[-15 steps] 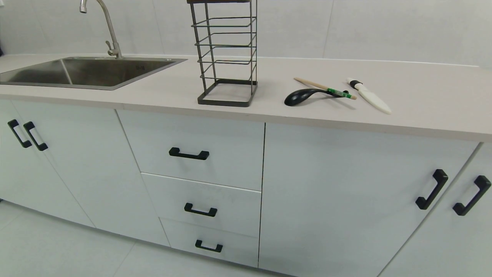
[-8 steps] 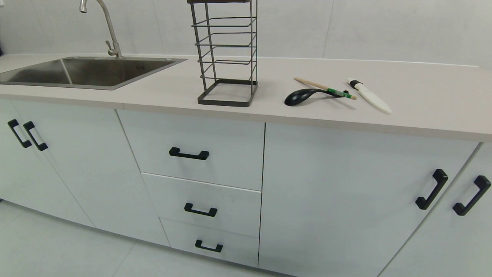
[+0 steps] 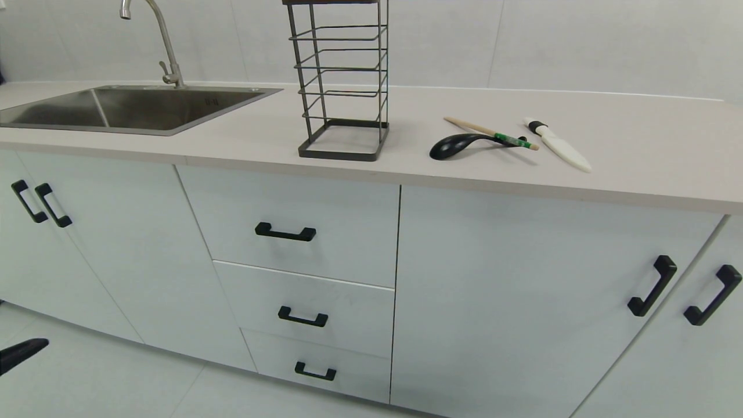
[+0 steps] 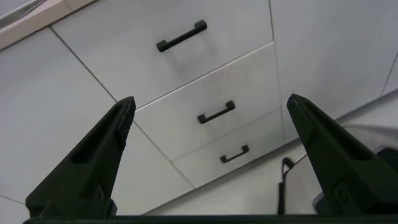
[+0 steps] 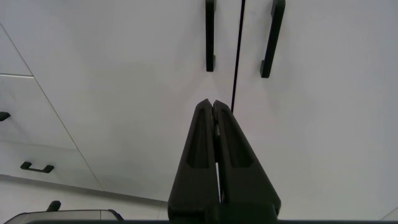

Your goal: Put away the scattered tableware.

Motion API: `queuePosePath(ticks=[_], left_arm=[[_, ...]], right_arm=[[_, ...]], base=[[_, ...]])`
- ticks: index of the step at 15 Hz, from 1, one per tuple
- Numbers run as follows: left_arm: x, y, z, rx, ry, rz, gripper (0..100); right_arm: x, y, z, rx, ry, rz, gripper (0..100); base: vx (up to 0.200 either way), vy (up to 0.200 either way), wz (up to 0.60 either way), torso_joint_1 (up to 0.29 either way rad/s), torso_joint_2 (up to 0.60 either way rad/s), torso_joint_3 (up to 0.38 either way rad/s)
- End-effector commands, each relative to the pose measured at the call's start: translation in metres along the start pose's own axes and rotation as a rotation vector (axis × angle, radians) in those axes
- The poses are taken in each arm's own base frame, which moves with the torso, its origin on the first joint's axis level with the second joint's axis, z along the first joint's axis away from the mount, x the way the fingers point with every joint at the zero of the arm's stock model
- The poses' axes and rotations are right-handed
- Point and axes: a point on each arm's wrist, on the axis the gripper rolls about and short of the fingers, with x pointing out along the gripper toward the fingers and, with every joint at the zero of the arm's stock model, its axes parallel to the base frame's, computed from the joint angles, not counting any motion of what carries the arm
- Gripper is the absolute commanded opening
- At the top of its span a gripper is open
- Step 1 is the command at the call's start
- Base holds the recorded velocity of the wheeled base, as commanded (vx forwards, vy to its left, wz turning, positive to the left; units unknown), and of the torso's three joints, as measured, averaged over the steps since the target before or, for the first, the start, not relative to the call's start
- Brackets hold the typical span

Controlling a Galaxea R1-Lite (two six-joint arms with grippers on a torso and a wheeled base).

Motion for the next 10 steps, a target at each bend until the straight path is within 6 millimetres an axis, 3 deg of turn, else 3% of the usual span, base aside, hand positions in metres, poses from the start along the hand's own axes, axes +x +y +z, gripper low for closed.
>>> queuePosePath(ticks=[1, 2, 4, 6, 10], left_arm=[[0.016, 0.003, -0.008, 0.067, 0.085, -0.094, 100], [0.024, 0.000, -0.018, 0.110, 0.127, -0.182, 100], [0.027, -0.002, -0.021, 0.121, 0.136, -0.218, 100], [0.040, -0.006, -0.028, 0.163, 0.182, -0.365, 100], [0.062, -0.013, -0.044, 0.351, 0.272, -0.542, 100]], right_arm=[[0.000, 0.000, 0.000, 0.000, 0.002, 0.000, 0], [0.000, 0.000, 0.000, 0.002, 0.002, 0.000, 0], [0.000, 0.000, 0.000, 0.000, 0.001, 0.000, 0], [0.000, 0.000, 0.000, 0.002, 0.001, 0.000, 0], [0.000, 0.000, 0.000, 0.000, 0.002, 0.000, 0]], base=[[0.000, 0.000, 0.00, 0.000, 0.00, 0.000], [0.000, 0.000, 0.00, 0.000, 0.00, 0.000], [0.000, 0.000, 0.00, 0.000, 0.00, 0.000], [0.000, 0.000, 0.00, 0.000, 0.00, 0.000], [0.000, 0.000, 0.00, 0.000, 0.00, 0.000]])
